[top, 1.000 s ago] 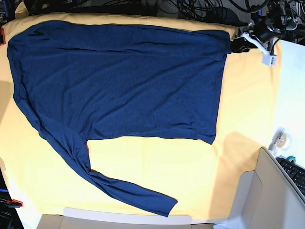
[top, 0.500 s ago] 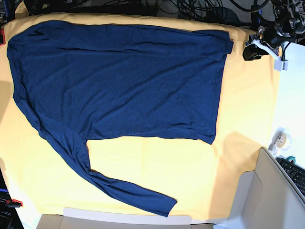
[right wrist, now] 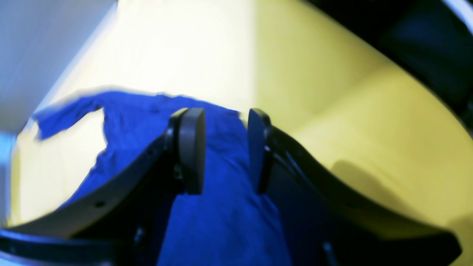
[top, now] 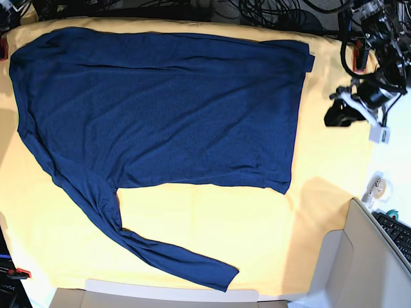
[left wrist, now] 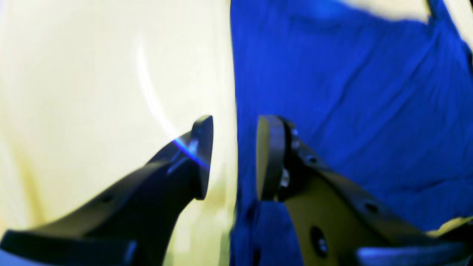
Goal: Fold the T-shirt properly
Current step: 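Move both grippers down along the shirt's side edges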
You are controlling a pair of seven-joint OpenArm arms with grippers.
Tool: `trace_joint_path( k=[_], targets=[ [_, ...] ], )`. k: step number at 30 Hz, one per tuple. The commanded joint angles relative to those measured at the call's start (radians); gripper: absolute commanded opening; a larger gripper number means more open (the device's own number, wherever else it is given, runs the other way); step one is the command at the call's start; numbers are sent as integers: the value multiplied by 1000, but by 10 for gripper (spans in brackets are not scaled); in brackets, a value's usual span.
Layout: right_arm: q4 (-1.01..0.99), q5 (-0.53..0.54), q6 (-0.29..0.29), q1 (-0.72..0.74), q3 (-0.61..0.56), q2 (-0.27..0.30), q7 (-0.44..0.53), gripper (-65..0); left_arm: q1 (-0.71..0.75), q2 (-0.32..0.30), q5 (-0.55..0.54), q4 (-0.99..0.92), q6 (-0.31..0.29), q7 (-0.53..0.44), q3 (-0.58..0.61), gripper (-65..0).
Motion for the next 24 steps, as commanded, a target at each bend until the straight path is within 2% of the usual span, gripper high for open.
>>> trace_joint_path(
  k=[1,5,8,11,15,18,21,24],
  targets=[
    [13,-9,33,38,-37,39,15,-454,-28,-16,-10,-10,-4,6,15,-448],
    [12,-170,166,154,-190,55,15,-454,-111,-42,-12,-127,-4,6,69,-448],
    [10,-312,262,237,-265,55,15,-454,-163,-42,-12,-202,-4,5,107,-448],
    [-45,-447,381,326,-336,55,18,-455,-180,-39,-12,-230,-4,3,135,-448],
    [-286,-599,394,472,-359,49,21,-454,-183,-37,-12,-231,-4,0,163,-448],
    [-521,-630,394,570,-360,55,40,-453,-183,-37,-12,-231,-4,-11,167,-448],
    [-697,-645,394,628,-393,75,147,-453,-180,-37,-12,-231,-4,-23,167,-448],
    [-754,-642,394,656,-517,92,242,-454,-178,-37,-12,-231,-4,-23,167,-448]
  ],
)
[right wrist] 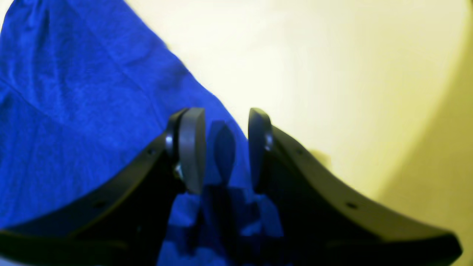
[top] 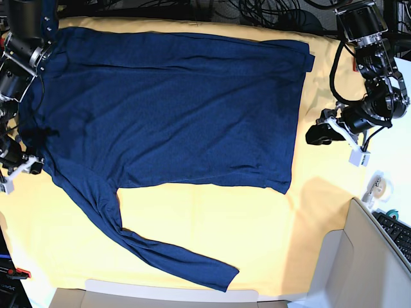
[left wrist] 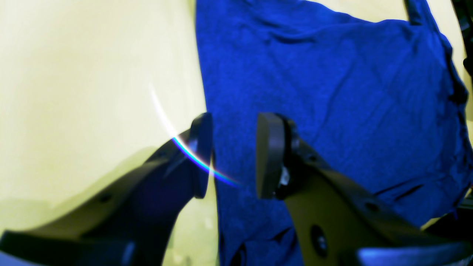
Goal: Fold the T-shirt properly
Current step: 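Move both grippers down along the shirt's side edges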
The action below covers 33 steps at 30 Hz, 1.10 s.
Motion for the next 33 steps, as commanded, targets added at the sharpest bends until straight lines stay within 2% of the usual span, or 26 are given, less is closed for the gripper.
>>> trace_joint_path(
  k=[1,13,18,25,28,33],
  targets=[
    [20,25,6,37,-23,30,44,-454,-14,-16,-16,15,-4,-6,-4,-448],
    [14,30,6,33,-38,39,45,-451,9,-16,-16,15,-4,-9,-4,-448],
    [14,25,6,-12,38,41,44,-445,9,-16,-16,15,-4,-9,-4,-448],
    [-17,30,6,-46,63,53,50,-280,10,-16,-16,15,-4,-9,-4,-448],
    [-48,28,6,-46,123,52,47,-276,16,-16,-16,15,-4,-9,-4,-448],
    [-77,28,6,-40,132,52,47,-276,21,-16,-16,15,-4,-9,-4,-448]
  ],
)
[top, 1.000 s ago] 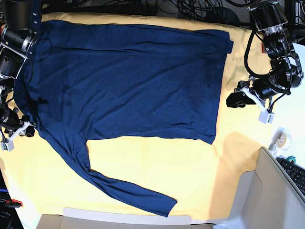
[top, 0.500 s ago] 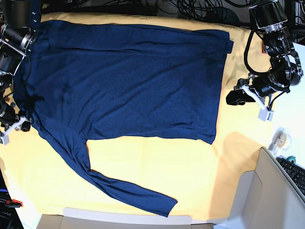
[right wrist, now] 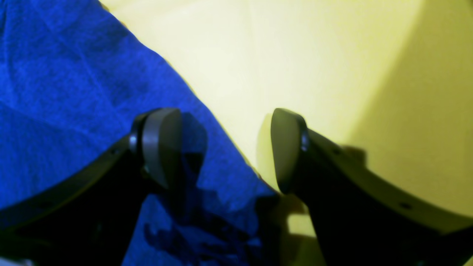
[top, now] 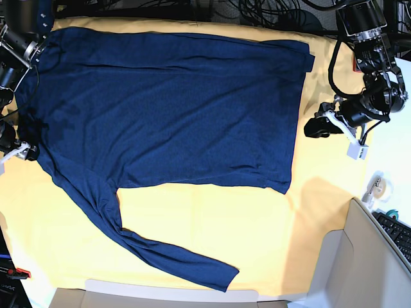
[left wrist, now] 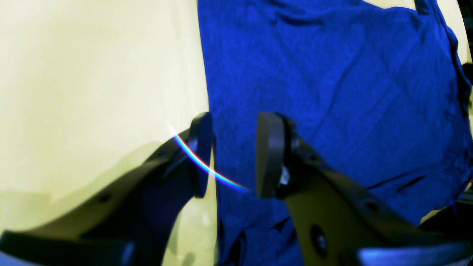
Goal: Fold the T-shirt properly
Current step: 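Move both grippers down along the shirt's side edges, then grasp the shirt's side edges near the sleeve seams with both grippers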
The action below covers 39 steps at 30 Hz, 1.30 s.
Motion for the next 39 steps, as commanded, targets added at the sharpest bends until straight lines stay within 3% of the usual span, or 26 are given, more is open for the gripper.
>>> trace_joint_path(
  k=[1,32,34,39],
  targets=[
    [14,17,6,23,0,20,16,-276,-15,-17,-17,15,-4,-4,-4,-448],
    [-59,9,6,51,-4,-86,16,-278,-15,-16,-19,15,-4,-1,-4,-448],
    [-59,9,6,51,-35,-92,17,-312,-15,-16,-19,15,-4,-1,-4,-448],
    [-59,9,6,51,-103,-97,22,-544,-15,-16,-19,15,-4,1,-4,-448]
  ],
)
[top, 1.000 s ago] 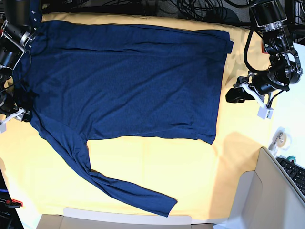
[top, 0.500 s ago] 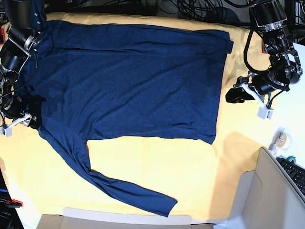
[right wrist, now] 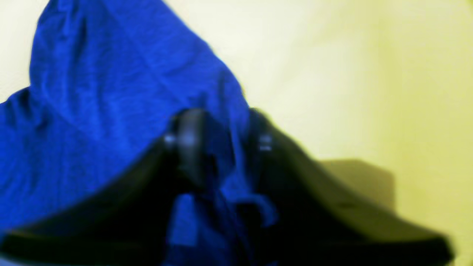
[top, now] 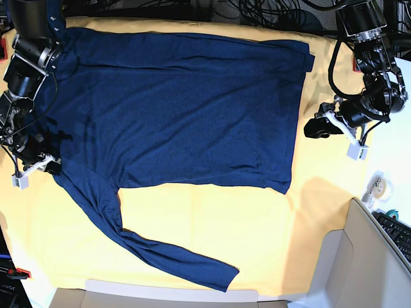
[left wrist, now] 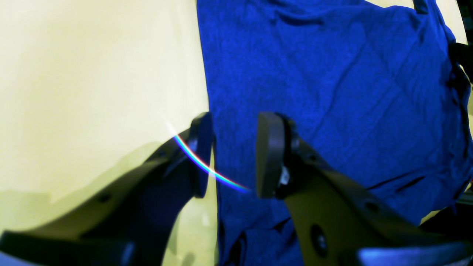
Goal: Fold the T-shirt properly
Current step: 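Grasp the shirt's side edges near the sleeve seams with both grippers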
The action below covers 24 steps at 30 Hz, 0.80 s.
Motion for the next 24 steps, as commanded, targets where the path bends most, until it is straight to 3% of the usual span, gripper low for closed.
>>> trace_joint_path(
  k=[1,3,9,14,17,24],
  targets=[
    [-1,-22,9,4,-6,4,-54,-582,-17,-19,-18,15,-4,-1,-4,-448],
    [-1,-22,9,4,-8,4,-54,-642,-23,-19,-18,15,-4,-2,-6,-448],
    [-1,-22,9,4,-8,4,-56,-650,-102,-17,-16,-49,-3,-2,5,-448],
    [0,-22,9,-11,-8,6,-56,-650,-248,-17,-16,-269,-3,-13,103,-448],
    [0,-22,9,-16,-8,6,-56,-650,-328,-19,-16,-396,-4,-73,192,-444],
    [0,-22,9,-19,-8,10,-56,-650,-455,-23,-16,-621,-4,-209,410,-360]
  ],
)
